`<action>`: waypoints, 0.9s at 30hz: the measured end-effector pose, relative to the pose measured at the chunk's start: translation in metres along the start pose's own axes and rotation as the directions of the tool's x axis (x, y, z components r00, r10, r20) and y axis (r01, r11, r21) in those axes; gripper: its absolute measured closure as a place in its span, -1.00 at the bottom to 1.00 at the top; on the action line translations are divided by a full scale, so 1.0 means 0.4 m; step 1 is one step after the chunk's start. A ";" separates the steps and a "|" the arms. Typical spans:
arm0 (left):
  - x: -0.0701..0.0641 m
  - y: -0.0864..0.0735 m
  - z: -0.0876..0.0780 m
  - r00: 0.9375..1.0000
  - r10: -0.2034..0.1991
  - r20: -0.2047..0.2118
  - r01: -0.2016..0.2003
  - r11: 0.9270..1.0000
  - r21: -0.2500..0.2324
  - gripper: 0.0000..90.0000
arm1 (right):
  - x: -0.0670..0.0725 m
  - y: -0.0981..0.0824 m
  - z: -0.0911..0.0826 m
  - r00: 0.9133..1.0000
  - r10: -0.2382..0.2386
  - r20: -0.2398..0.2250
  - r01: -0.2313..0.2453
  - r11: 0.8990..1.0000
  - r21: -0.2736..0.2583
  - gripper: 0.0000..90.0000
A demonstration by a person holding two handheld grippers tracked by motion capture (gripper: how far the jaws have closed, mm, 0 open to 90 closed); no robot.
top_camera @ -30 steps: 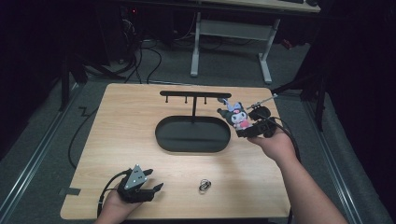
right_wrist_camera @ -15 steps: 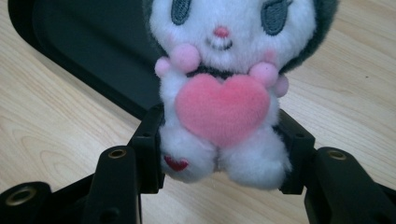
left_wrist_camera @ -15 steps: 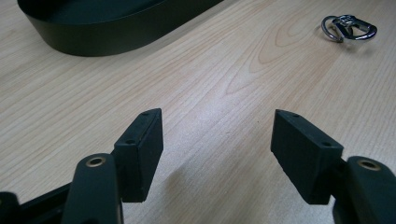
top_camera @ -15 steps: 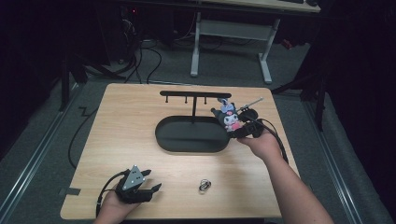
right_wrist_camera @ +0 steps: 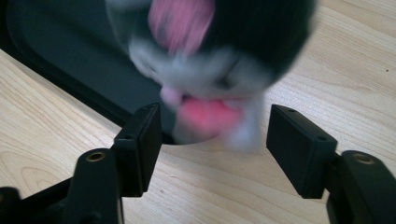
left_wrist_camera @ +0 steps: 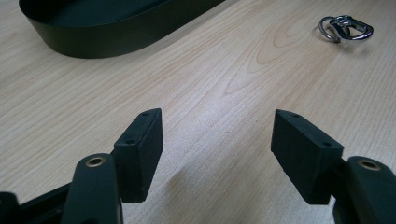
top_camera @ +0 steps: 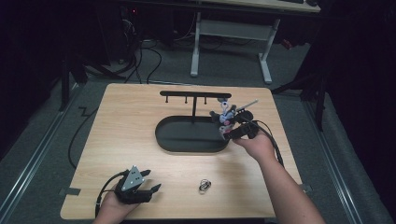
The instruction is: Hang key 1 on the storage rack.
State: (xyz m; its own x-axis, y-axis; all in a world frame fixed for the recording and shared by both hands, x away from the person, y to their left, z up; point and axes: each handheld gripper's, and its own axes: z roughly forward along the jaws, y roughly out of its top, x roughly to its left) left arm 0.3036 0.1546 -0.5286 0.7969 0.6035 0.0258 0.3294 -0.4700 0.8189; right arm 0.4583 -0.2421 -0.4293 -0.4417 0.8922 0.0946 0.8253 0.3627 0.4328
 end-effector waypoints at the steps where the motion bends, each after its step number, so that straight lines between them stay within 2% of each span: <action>1: 0.000 0.000 0.000 1.000 0.000 0.000 0.000 1.000 0.000 -0.22 | 0.000 0.000 0.000 1.000 0.000 0.000 0.000 1.000 0.000 -0.23; 2: 0.000 0.001 0.001 1.000 0.000 0.002 0.000 1.000 0.000 -0.22 | 0.001 0.000 -0.005 1.000 0.004 -0.013 -0.004 1.000 -0.003 -0.21; 10: 0.003 0.007 -0.001 1.000 0.000 0.002 0.000 1.000 -0.010 -0.22 | 0.020 -0.014 -0.034 0.999 -0.020 -0.032 0.019 1.000 -0.022 -0.10; 12: 0.002 0.011 0.000 1.000 0.001 0.003 0.000 1.000 -0.016 -0.22 | 0.029 -0.028 -0.042 0.998 -0.042 -0.038 0.040 0.999 -0.036 -0.02; 13: 0.002 0.013 0.001 1.000 0.000 0.003 0.000 1.000 -0.021 -0.22 | 0.031 -0.037 -0.045 0.998 -0.042 -0.047 0.040 0.998 -0.045 0.08; 14: 0.001 0.014 0.002 1.000 0.001 0.003 -0.001 1.000 -0.021 -0.22 | 0.036 -0.054 -0.048 0.997 -0.049 -0.059 0.047 0.998 -0.032 0.19; 15: 0.001 0.014 0.003 1.000 0.002 0.006 -0.002 1.000 -0.022 -0.22 | 0.036 -0.054 -0.048 0.997 -0.049 -0.059 0.047 0.998 -0.032 0.19; 16: 0.000 0.013 0.004 1.000 0.007 0.007 -0.007 1.000 -0.018 -0.22 | 0.047 -0.077 -0.050 0.996 -0.073 -0.043 0.070 0.996 -0.047 0.27; 19: -0.002 0.013 0.003 1.000 0.007 0.008 -0.007 1.000 -0.019 -0.22 | 0.057 -0.100 -0.053 0.995 -0.097 -0.024 0.095 0.994 -0.058 0.30; 20: -0.002 0.014 0.000 1.000 -0.002 0.008 0.002 1.000 -0.026 -0.22 | 0.064 -0.128 -0.056 0.994 -0.108 -0.019 0.105 0.989 -0.100 0.35; 22: -0.002 0.015 -0.001 1.000 -0.006 0.011 0.006 1.000 -0.026 -0.22 | 0.064 -0.144 -0.055 0.994 -0.103 -0.034 0.099 0.988 -0.118 0.35; 23: -0.003 0.016 0.000 1.000 -0.008 0.011 0.009 1.000 -0.027 -0.21 | 0.064 -0.160 -0.052 0.994 -0.097 -0.043 0.091 0.987 -0.131 0.35; 24: -0.005 0.017 0.001 1.000 -0.007 0.009 0.008 1.000 -0.025 -0.21 | 0.066 -0.200 -0.043 0.994 -0.103 -0.036 0.096 0.981 -0.167 0.33; 25: -0.005 0.017 0.001 1.000 -0.006 0.008 0.006 1.000 -0.024 -0.21 | 0.066 -0.200 -0.043 0.994 -0.103 -0.036 0.096 0.981 -0.167 0.33; 27: -0.006 0.019 0.003 1.000 -0.005 0.010 0.005 1.000 -0.021 -0.21 | 0.066 -0.239 -0.034 0.994 -0.092 -0.052 0.080 0.977 -0.200 0.33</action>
State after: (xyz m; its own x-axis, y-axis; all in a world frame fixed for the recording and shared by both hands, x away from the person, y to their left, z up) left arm 0.3048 0.1485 -0.5231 0.8004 0.5993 0.0161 0.3225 -0.4531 0.8311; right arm 0.3629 -0.2568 -0.4562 -0.5333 0.8398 0.1012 0.7005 0.3714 0.6093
